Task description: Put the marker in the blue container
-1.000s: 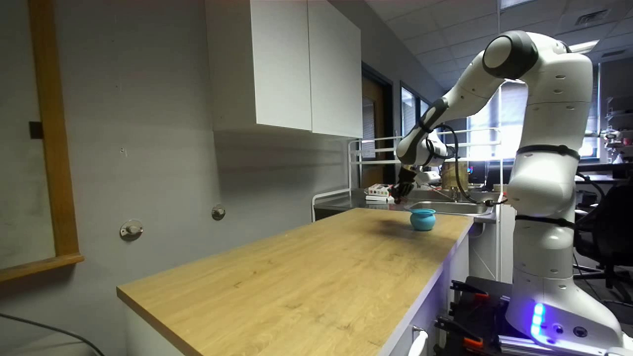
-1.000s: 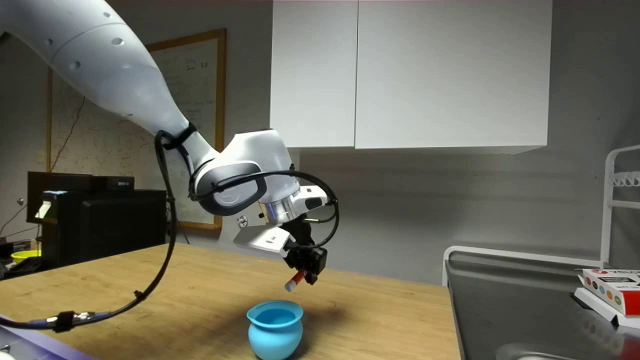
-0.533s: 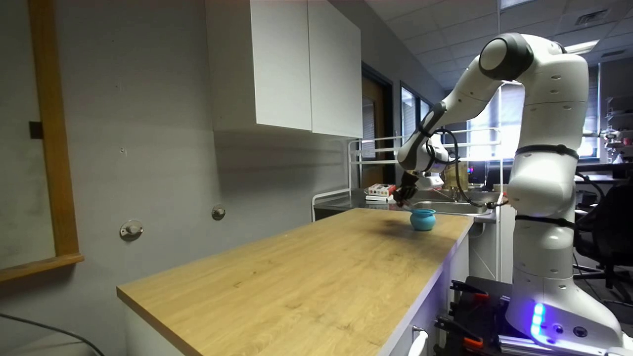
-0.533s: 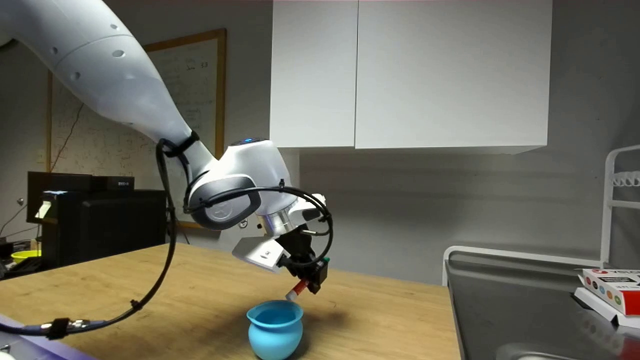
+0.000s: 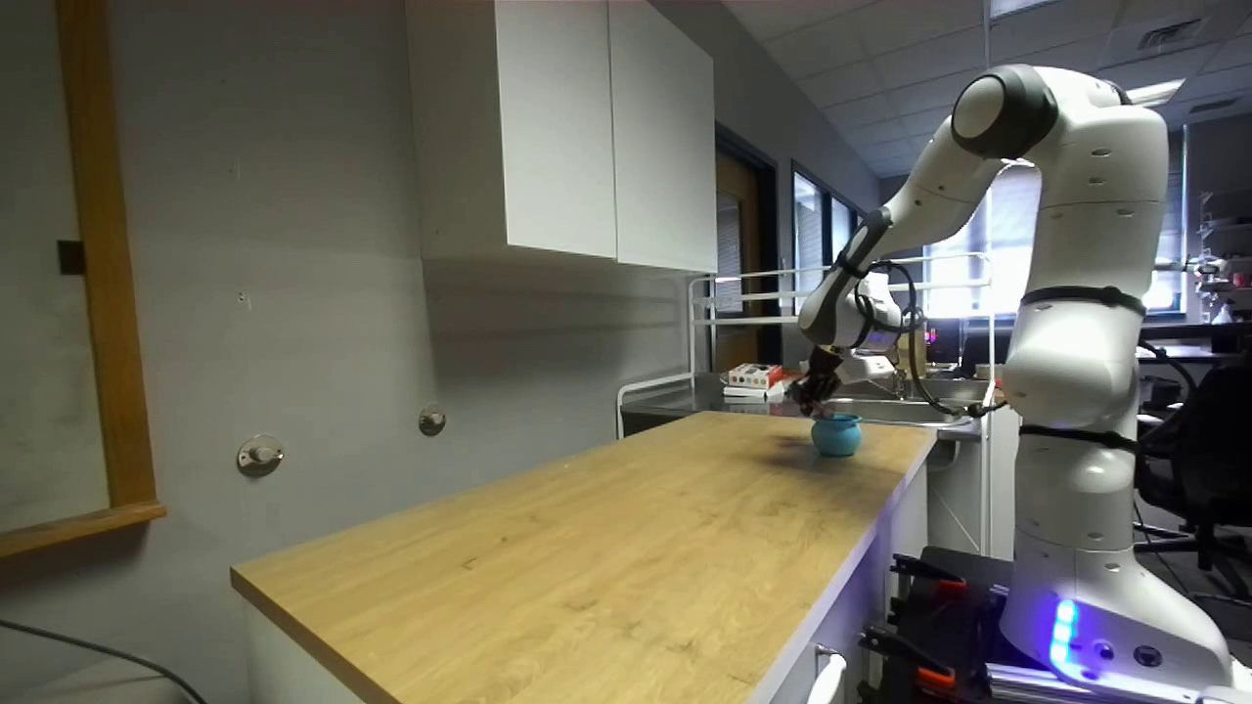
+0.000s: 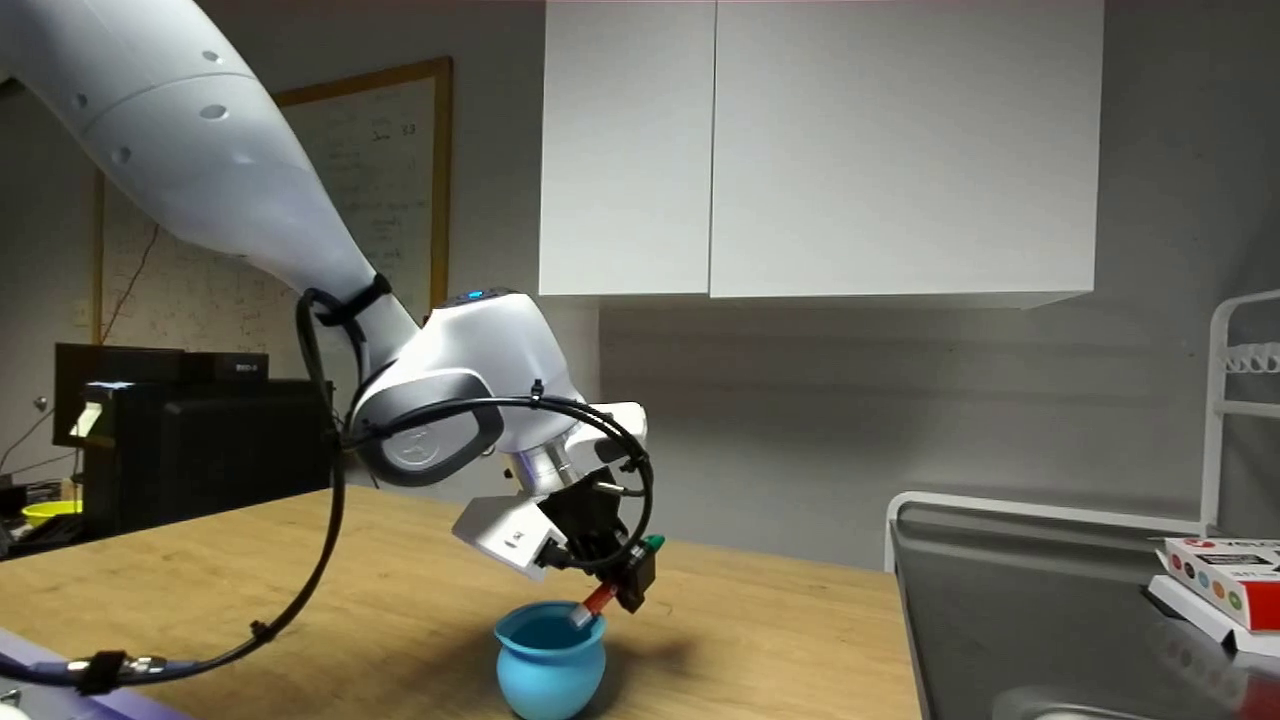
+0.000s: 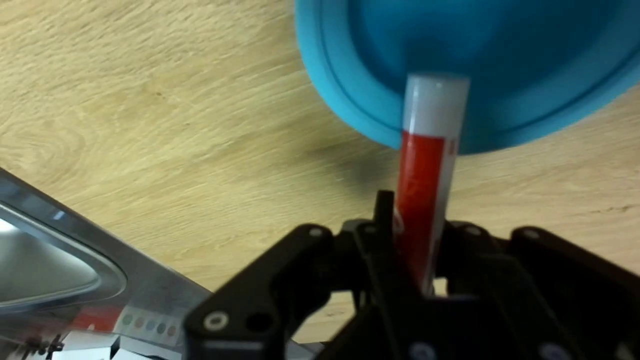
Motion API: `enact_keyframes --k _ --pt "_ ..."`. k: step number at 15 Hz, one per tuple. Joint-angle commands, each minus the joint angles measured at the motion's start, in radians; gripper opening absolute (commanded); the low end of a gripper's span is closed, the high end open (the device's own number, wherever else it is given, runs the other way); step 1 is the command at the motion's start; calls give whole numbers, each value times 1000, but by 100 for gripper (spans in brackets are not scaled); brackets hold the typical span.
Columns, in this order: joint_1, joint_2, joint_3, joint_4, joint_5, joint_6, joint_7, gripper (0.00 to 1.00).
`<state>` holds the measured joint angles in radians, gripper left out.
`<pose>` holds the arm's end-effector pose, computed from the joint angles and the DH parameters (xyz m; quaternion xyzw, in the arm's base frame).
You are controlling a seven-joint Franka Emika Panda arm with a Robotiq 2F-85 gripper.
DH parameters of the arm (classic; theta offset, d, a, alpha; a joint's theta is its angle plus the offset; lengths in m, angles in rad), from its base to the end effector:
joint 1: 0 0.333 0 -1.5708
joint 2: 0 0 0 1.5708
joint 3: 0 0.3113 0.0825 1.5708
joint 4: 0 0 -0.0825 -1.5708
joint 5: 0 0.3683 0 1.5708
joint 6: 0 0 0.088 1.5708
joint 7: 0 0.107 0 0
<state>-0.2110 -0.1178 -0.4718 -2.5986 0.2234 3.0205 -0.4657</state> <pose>0.3511 -0.3068 0.3571 0.9407 -0.2120 0.2516 0.0821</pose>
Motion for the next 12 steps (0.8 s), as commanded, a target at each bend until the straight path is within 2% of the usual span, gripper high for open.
enact_keyframes --k 1,12 --pt "-5 -35 -6 -26 2 22 -10 11" --pt "-14 -52 20 -52 -2 111 38 11"
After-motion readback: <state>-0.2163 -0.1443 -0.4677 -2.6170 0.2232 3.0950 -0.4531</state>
